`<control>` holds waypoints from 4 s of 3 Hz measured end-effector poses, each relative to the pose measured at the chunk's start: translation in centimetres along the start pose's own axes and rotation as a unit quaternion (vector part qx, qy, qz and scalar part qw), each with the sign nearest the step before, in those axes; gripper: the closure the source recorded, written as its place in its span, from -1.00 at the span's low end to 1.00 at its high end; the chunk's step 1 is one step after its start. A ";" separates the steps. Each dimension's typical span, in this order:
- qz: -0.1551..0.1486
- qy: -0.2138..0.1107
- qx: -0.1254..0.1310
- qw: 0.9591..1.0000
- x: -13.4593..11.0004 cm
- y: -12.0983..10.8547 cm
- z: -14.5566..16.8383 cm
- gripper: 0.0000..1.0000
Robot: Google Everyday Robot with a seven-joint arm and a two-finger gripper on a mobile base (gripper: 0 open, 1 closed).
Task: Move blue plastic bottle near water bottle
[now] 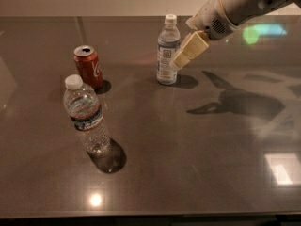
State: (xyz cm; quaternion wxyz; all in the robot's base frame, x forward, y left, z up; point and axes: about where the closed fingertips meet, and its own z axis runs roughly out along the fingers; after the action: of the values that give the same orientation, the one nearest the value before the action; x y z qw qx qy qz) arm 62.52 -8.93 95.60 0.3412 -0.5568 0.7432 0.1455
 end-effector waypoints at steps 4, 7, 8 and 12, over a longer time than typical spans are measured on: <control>-0.003 -0.066 -0.012 0.998 -1.8 -2.9 1.9 0.31; -0.032 -0.096 -0.087 0.991 -1.2 7.1 -3.0 1.00; -0.053 -0.104 -0.112 0.987 -1.4 11.2 -3.9 1.00; -0.106 -0.109 -0.163 0.975 -5.0 16.8 -1.1 1.00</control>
Offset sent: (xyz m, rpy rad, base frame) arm 0.0528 0.0196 0.0087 0.1603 -0.0446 0.0316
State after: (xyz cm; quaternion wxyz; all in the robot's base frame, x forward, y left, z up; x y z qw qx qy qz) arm 47.26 -0.26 97.00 0.3380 -0.6614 0.6047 0.2875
